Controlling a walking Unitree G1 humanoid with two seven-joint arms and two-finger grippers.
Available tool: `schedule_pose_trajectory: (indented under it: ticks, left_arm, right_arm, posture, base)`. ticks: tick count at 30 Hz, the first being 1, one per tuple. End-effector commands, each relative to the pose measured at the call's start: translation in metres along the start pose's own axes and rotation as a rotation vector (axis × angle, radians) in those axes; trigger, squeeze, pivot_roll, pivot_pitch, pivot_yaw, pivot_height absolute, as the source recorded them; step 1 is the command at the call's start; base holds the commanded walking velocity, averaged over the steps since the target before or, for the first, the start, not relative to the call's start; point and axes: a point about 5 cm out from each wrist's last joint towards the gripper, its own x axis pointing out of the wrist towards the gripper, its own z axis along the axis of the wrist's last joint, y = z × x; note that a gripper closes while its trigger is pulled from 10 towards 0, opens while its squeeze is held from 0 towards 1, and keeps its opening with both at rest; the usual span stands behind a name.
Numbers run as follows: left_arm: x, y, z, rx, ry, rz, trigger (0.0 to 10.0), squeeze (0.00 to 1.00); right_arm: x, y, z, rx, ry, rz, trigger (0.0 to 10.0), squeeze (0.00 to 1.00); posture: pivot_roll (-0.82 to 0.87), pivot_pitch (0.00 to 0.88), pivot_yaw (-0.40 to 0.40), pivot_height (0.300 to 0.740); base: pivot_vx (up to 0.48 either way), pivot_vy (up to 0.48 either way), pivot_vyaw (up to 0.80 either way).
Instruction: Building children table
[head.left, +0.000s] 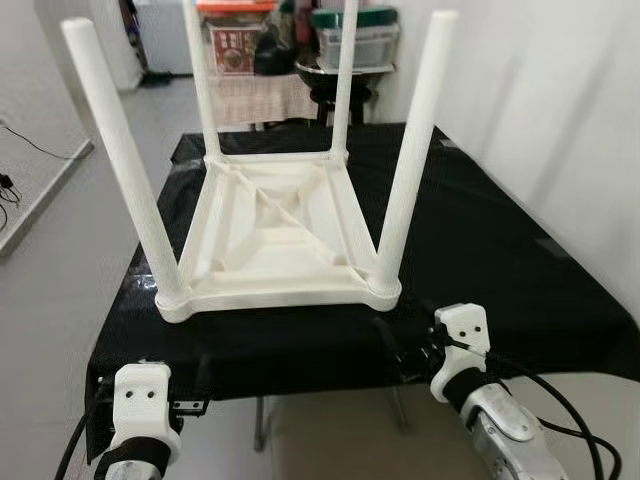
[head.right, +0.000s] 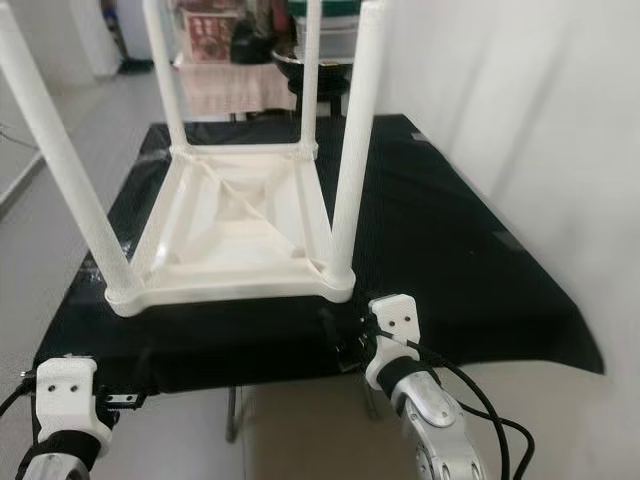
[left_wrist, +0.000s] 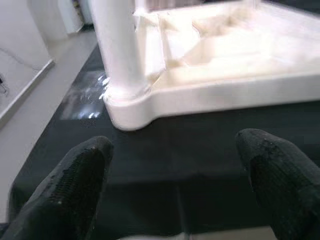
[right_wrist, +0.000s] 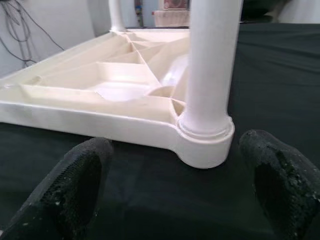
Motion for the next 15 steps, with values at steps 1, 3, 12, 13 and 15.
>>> schedule_pose_trajectory:
  ticks: [1,3,12,13,15]
  left_arm:
    - [-0.001,0.001,-0.005,0.008,0.018,-0.014,10.0,0.00]
    - [0.000,-0.002,-0.003,0.024,0.007,-0.042,10.0,0.00]
    - [0.004,-0.007,0.000,0.039,-0.012,-0.091,10.0,0.00]
    - [0.005,-0.009,0.001,0.039,-0.018,-0.112,10.0,0.00]
    - [0.006,-0.010,0.002,0.039,-0.021,-0.133,10.0,0.00]
  right_arm:
    - [0.002,0.002,0.003,0.040,-0.007,0.025,10.0,0.00]
    - [0.002,0.003,0.001,0.048,0.008,0.036,10.0,0.00]
    - [0.003,0.004,0.001,0.046,0.019,0.042,10.0,0.00]
    - [0.003,0.005,0.001,0.052,0.018,0.045,10.0,0.00]
    - [0.002,0.005,0.001,0.060,0.019,0.047,10.0,0.00]
  posture:
    - [-0.04,0.000,-0.016,0.740]
    - [-0.03,0.000,-0.018,0.740]
    - [-0.04,0.000,-0.015,0.740]
    - [-0.04,0.000,-0.017,0.740]
    - [-0.04,0.000,-0.017,0.740]
  base:
    - [0.375,0.000,0.00]
    - [0.371,0.000,0.00]
    - [0.370,0.000,0.16]
    - [0.270,0.000,0.00]
    - [0.000,0.000,0.00]
